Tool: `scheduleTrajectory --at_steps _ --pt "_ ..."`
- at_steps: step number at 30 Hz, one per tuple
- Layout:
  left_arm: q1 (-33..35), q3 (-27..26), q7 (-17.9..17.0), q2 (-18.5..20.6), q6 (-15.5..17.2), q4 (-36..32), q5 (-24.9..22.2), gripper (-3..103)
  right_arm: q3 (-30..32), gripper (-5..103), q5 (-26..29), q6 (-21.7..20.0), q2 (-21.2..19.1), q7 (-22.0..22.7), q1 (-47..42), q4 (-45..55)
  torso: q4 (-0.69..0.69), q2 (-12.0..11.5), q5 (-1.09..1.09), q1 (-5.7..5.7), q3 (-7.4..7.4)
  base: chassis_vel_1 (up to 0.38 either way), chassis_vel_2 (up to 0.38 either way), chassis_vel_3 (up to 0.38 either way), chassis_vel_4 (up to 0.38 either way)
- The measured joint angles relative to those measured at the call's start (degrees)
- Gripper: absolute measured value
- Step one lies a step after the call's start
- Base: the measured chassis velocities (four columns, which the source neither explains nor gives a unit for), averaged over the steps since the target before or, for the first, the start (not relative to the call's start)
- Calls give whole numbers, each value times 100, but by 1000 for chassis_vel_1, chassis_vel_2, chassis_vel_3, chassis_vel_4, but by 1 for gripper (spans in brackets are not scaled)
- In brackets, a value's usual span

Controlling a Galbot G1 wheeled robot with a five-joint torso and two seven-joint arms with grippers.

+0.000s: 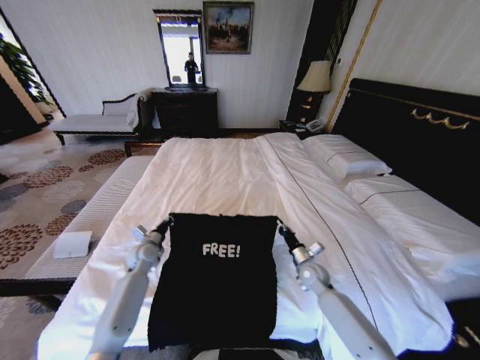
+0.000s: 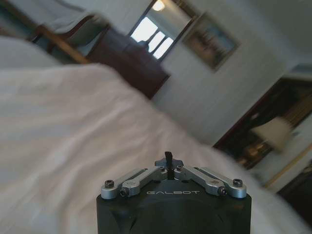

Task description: Fold the clothes on the bed.

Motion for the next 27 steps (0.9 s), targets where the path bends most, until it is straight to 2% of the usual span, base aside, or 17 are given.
scheduleTrajectory --at_steps 2,6,9,13,14,18,23,27 --pt "4 -37 -55 92 9 -235 -136 1 -3 0 123 -24 -87 33 26 165 -1 0 1 0 0 0 0 0 0" --pt "-118 -101 -259 436 66 -837 -580 1 -139 0 726 -161 -544 212 431 666 -1 0 2 -1 0 0 0 0 0" --pt "-283 -70 -294 548 82 -790 -643 1 -306 0 982 -284 -766 257 807 660 -1 0 2 0 0 0 0 0 0" --pt "-841 104 -322 647 95 -183 -651 1 -880 0 1385 -461 -1040 334 1972 181 -1 0 2 0 2 0 0 0 0" --pt "-841 104 -322 647 95 -183 -651 1 -880 0 1385 -461 -1040 334 1972 181 -1 0 2 0 2 0 0 0 0" --pt "-1471 257 -364 615 109 479 -686 1 -1697 0 1609 -480 -968 436 3108 -463 0 -1 2 2 2 0 0 0 0" --pt "-1986 457 -360 529 119 990 -691 1 -2153 0 1602 -463 -732 443 3670 -964 0 -1 1 2 3 0 0 0 0" --pt "-2187 568 -308 515 117 1181 -690 1 -2241 0 1522 -427 -606 444 3786 -1192 -1 -1 1 2 2 0 0 0 0"
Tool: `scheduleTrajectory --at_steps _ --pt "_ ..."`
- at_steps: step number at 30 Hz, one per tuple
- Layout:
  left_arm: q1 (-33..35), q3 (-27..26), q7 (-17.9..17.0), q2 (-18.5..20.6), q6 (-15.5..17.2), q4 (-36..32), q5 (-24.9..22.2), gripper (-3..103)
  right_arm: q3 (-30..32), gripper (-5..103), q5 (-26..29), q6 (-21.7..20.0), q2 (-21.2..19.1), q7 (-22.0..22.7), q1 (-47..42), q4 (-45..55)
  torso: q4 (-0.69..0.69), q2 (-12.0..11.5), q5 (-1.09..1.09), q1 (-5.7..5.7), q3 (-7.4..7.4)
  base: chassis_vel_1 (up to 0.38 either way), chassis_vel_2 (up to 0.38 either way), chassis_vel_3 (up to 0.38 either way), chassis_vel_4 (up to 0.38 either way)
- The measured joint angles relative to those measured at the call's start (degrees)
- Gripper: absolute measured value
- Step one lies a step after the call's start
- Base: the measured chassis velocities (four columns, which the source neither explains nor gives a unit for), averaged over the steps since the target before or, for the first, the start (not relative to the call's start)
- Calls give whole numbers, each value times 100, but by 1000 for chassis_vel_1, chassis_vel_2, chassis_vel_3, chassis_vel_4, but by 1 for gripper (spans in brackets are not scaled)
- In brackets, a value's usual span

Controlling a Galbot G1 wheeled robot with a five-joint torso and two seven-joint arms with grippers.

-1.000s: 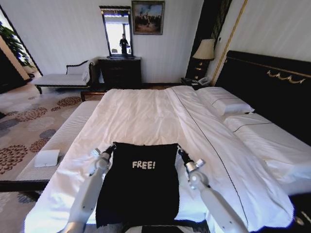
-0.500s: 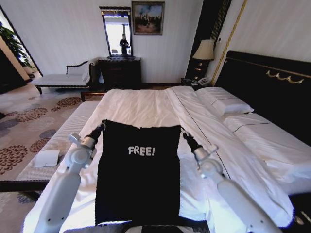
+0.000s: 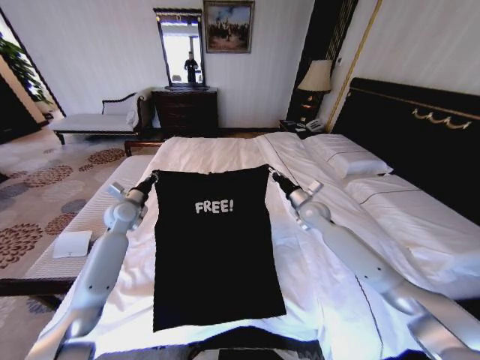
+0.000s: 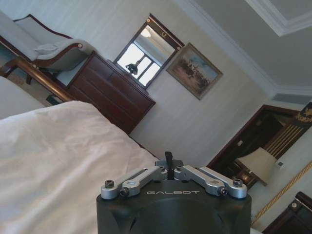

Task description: Fold the clothes on the bed.

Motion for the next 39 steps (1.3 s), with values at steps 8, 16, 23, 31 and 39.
scheduleTrajectory --at_steps 8,16,23,31,39 --pt "497 -53 69 71 -42 -272 45 1 262 0 -264 109 -15 -83 -561 220 1 0 0 -2 -2 0 0 0 0" --pt "1832 -464 42 106 -84 -1358 48 1 754 0 -461 239 -451 -198 -1697 1053 0 1 0 -3 -3 0 0 0 0" --pt "3444 -1007 -196 62 48 -2698 250 1 1010 0 -799 372 -1084 -92 -3006 1901 0 3 0 -5 -4 0 0 0 0" --pt "5091 -1262 -191 49 140 -3339 995 1 1400 0 -1450 483 -1351 85 -4495 2234 1 3 3 -4 -4 0 0 0 0" --pt "5988 -1196 -130 -150 208 -3333 1849 1 1891 0 -2273 657 -1020 248 -5873 2333 0 3 0 -4 -3 0 0 0 0"
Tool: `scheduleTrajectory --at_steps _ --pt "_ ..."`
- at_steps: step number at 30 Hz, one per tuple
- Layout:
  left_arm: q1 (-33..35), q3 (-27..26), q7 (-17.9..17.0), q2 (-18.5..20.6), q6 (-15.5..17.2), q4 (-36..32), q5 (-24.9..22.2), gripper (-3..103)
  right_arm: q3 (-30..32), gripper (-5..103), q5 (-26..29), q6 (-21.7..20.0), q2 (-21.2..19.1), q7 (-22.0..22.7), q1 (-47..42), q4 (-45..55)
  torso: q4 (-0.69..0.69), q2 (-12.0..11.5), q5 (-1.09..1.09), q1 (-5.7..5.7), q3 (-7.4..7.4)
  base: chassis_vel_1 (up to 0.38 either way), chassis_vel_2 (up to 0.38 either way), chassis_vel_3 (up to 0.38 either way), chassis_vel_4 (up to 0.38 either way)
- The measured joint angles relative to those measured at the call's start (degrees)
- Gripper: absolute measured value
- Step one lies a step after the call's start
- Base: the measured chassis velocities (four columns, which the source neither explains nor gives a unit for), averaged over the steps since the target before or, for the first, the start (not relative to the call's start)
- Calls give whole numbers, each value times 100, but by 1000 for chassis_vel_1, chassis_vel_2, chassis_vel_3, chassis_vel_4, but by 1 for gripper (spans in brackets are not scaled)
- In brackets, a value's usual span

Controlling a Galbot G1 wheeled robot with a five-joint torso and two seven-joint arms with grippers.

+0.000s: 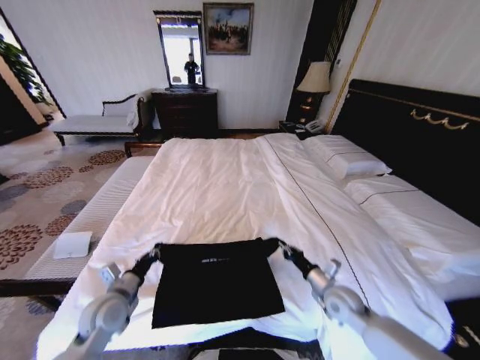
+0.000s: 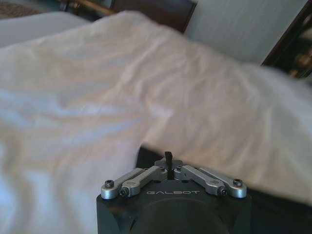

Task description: Fold the clothes on the bed.

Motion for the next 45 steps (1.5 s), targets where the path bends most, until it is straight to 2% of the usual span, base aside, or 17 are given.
scheduleTrajectory --at_steps 3,11,23,24,27,29,30,31,32,33,35,37,39,41,42,43,45 --pt "176 42 -48 -37 95 76 245 1 60 0 -234 84 218 39 -269 -62 0 -1 -1 2 1 0 0 0 0" --pt "326 61 -168 -55 239 233 348 1 64 0 -579 227 522 105 -665 -342 0 -2 0 2 1 0 0 0 0" --pt "351 158 -268 -46 331 176 315 1 -14 -3 -681 217 497 251 -728 -299 1 -2 -1 2 1 0 0 0 0" --pt "300 167 -271 -48 326 157 317 -2 -32 2 -690 214 465 266 -701 -290 0 -2 0 2 1 0 0 0 0" --pt "291 155 -195 -179 293 -27 342 14 -68 19 -685 213 483 327 -523 -190 -1 -2 0 2 2 0 0 0 0" --pt "322 151 -168 -198 293 -75 365 14 -70 19 -672 217 491 347 -464 -156 -1 -2 1 2 1 0 0 0 0" --pt "402 145 -100 -243 275 -203 503 24 -70 25 -643 230 497 401 -335 -95 3 -2 1 2 1 0 0 0 0" --pt "422 142 -69 -269 241 -254 589 24 -61 30 -633 240 510 444 -251 -73 3 -2 -1 2 2 0 0 0 0" --pt "420 126 -58 -330 186 -319 679 30 -30 36 -623 247 542 547 -144 -67 3 -2 1 2 1 0 0 0 0" --pt "420 126 -58 -330 186 -319 679 30 -30 36 -623 247 542 547 -144 -67 3 -2 1 2 1 0 0 0 0" --pt "352 70 -139 -495 153 -457 667 41 62 41 -535 258 604 783 15 -88 1 -2 0 2 1 0 0 0 0" --pt "258 -66 -256 -718 168 -641 551 51 241 52 -328 258 671 969 133 -97 0 -2 1 3 2 0 0 0 0" --pt "208 -158 -291 -842 179 -713 500 51 345 58 -245 258 720 1063 179 -95 0 -2 1 3 2 0 0 0 0" --pt "69 -369 -344 -1089 184 -758 474 62 568 68 -154 255 861 1292 248 -80 1 -2 0 2 2 0 0 0 0" --pt "-4 -449 -349 -1171 167 -725 516 68 646 68 -148 254 927 1382 269 -80 1 -2 1 3 1 0 0 0 0" --pt "-4 -449 -349 -1171 167 -725 516 68 646 68 -148 254 927 1382 269 -80 1 -2 1 3 1 0 0 0 0" --pt "-219 -588 -389 -1273 122 -492 588 79 796 79 -177 253 1086 1573 310 -120 1 -2 -2 2 1 0 0 0 0"
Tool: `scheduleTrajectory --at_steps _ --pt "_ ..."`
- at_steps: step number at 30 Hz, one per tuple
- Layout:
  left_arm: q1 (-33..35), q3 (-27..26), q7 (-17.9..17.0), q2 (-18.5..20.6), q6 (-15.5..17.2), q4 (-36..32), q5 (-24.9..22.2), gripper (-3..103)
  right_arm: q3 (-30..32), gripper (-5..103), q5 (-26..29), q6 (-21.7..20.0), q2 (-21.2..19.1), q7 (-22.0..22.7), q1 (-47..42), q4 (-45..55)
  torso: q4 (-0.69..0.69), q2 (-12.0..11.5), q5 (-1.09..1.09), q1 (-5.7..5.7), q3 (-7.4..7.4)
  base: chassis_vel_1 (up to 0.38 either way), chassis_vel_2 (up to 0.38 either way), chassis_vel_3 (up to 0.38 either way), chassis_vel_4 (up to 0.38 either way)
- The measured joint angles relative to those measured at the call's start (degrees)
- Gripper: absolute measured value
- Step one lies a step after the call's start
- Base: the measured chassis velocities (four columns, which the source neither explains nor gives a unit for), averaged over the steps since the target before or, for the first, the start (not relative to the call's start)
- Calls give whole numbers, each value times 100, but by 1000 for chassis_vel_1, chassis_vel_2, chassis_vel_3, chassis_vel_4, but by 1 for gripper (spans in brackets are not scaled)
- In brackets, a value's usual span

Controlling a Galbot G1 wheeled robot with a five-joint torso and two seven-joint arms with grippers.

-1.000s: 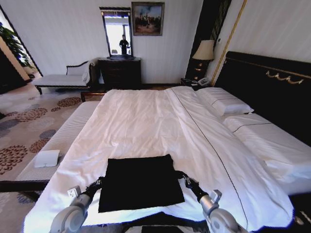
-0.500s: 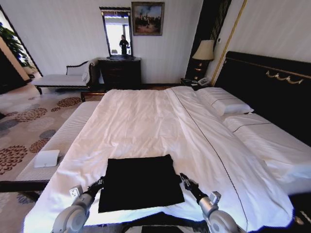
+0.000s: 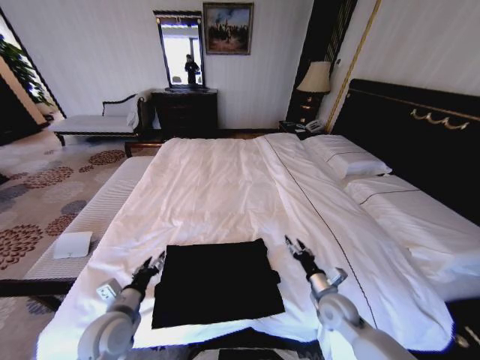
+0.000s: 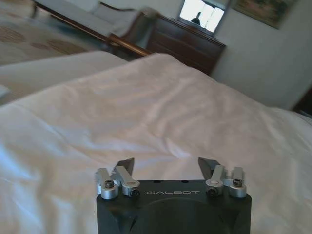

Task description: Fold the clothes on the bed.

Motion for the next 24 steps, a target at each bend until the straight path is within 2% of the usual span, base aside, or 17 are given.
scheduleTrajectory --at_steps 1,2,3,4,7,10,12,14,17,24 --pt "-142 -33 -41 11 -19 182 -10 84 31 85 -67 0 87 129 25 -45 0 0 1 0 0 0 0 0 0" --pt "-235 -36 -73 47 -31 316 -25 84 35 90 -130 -1 145 210 45 -76 -1 -1 1 0 0 0 0 0 0" --pt "-371 -19 -99 117 -50 509 -41 90 35 90 -203 -2 204 274 66 -113 0 -1 1 0 0 0 0 0 0" --pt "-371 -19 -99 117 -50 509 -41 90 35 90 -203 -2 204 274 66 -113 0 -1 1 0 0 0 0 0 0" --pt "-832 143 -102 269 -105 1091 -86 100 2 99 -504 -2 410 336 132 -244 -1 -1 1 1 0 0 0 0 0" --pt "-1096 273 -93 312 -48 1322 -310 100 -15 100 -730 2 547 318 183 -320 -1 0 1 1 1 0 0 0 0" --pt "-1394 431 -50 321 38 1572 -649 100 -18 100 -917 25 710 264 240 -421 -1 -1 2 0 0 0 0 0 0" --pt "-1500 488 -30 318 49 1688 -728 100 -32 100 -966 28 764 262 252 -460 -1 -1 2 0 0 0 0 0 0" --pt "-1932 716 27 236 67 2309 -969 100 -138 100 -1074 28 859 269 270 -510 -1 -1 2 1 1 0 0 0 0" --pt "-2190 875 -10 -64 13 2861 -1032 100 -207 100 -1139 -10 958 331 409 -538 0 -1 2 1 1 0 0 0 0"
